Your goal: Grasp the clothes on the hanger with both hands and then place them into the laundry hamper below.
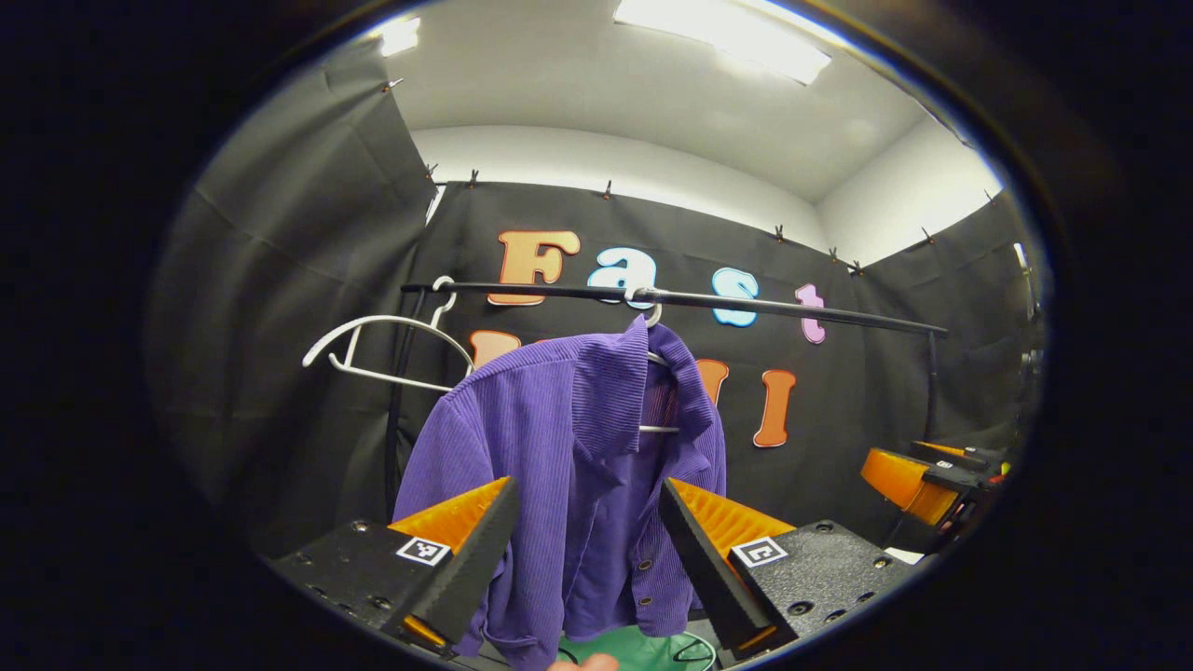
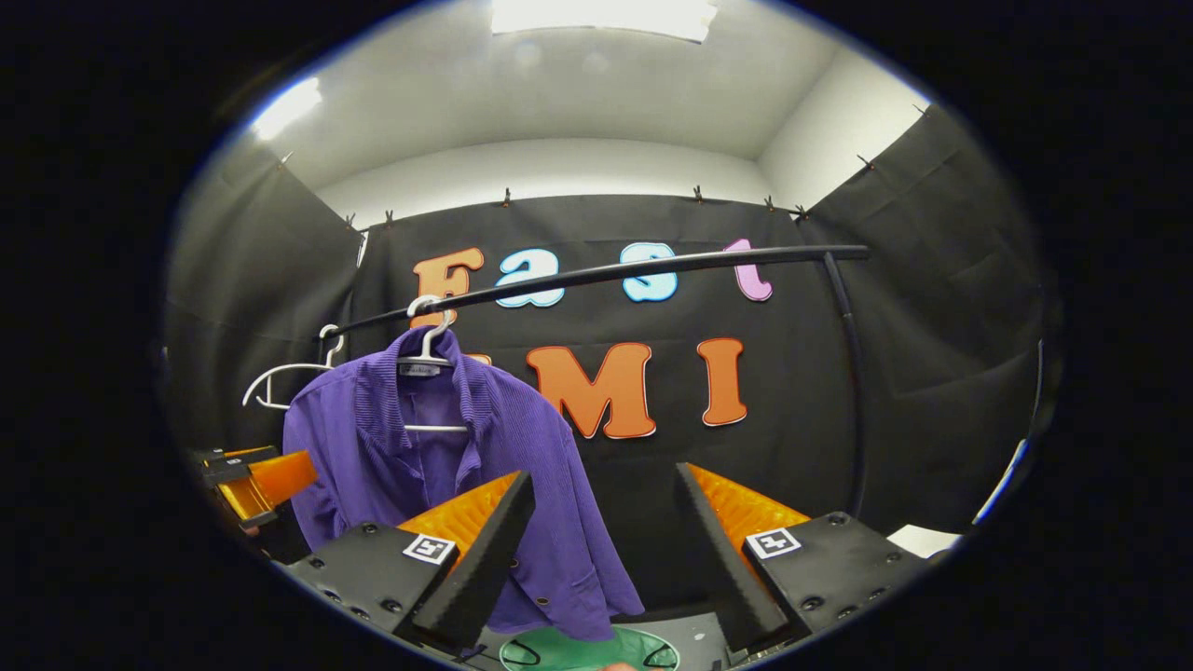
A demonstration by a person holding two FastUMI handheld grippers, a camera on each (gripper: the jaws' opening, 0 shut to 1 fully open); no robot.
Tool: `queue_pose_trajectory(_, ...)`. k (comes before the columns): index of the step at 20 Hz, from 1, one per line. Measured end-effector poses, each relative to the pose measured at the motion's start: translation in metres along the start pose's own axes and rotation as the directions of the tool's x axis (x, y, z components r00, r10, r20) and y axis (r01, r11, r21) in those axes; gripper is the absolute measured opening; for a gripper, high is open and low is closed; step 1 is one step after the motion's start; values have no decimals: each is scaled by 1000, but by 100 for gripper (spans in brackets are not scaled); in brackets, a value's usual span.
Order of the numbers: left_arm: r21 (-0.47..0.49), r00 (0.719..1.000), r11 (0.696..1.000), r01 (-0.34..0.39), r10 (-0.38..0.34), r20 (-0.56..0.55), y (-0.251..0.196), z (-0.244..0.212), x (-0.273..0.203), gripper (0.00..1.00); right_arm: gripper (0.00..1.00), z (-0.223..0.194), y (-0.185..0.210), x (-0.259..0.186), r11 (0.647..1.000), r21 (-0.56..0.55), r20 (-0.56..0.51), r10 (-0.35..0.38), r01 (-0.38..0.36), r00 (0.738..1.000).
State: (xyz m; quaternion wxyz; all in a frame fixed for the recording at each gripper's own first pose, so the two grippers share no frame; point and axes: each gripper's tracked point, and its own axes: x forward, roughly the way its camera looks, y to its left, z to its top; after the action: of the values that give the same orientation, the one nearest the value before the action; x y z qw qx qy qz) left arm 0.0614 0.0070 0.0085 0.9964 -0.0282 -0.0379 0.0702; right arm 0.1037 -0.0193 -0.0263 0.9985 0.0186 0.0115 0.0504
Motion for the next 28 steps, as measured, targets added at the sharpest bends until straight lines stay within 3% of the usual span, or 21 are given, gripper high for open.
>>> queue_pose_trajectory(3,-21,1000,1000,-11,11,-9,-3,-11,9,91,98,-9,-6,10,1000,-8,-33,17,-18,999)
queue_pose_trajectory(6,2,999,1000,3,-3,-32,-1,-22,15,99,94,-11,-10,14,1000,-11,-31,-14,14,999)
queue_pose_trajectory(10,24,999,999,25,-24,-27,2,-24,29,95,94,-13,1,25,1000,-16,-22,-9,8,1000)
queue_pose_trajectory(11,36,999,999,28,-27,-23,1,-24,33,95,98,-13,3,28,1000,-18,-17,-10,10,1000)
queue_pose_trajectory(12,42,999,999,31,-30,-15,1,-22,37,95,94,-13,5,31,1000,-20,-12,-10,9,1000)
queue_pose_trajectory(14,37,999,998,42,-42,-10,-3,-22,44,91,98,-17,11,36,1000,-29,-13,3,-3,1000)
queue_pose_trajectory(17,33,998,998,55,-55,-19,-3,-24,46,91,94,-24,23,48,999,-22,-26,23,-24,999)
queue_pose_trajectory(18,35,998,998,55,-54,-21,-2,-24,45,95,94,-26,29,51,999,-20,-31,35,-36,999)
queue_pose_trajectory(21,2,998,999,55,-55,-23,4,-23,37,91,94,-30,55,65,996,-15,-28,90,-90,996)
queue_pose_trajectory(24,-46,999,998,46,-47,-17,10,-17,31,95,94,-34,84,83,991,-14,-19,132,-132,991)
queue_pose_trajectory(28,-21,998,999,48,-48,-26,25,-17,23,95,96,-52,130,112,981,-11,-35,195,-195,980)
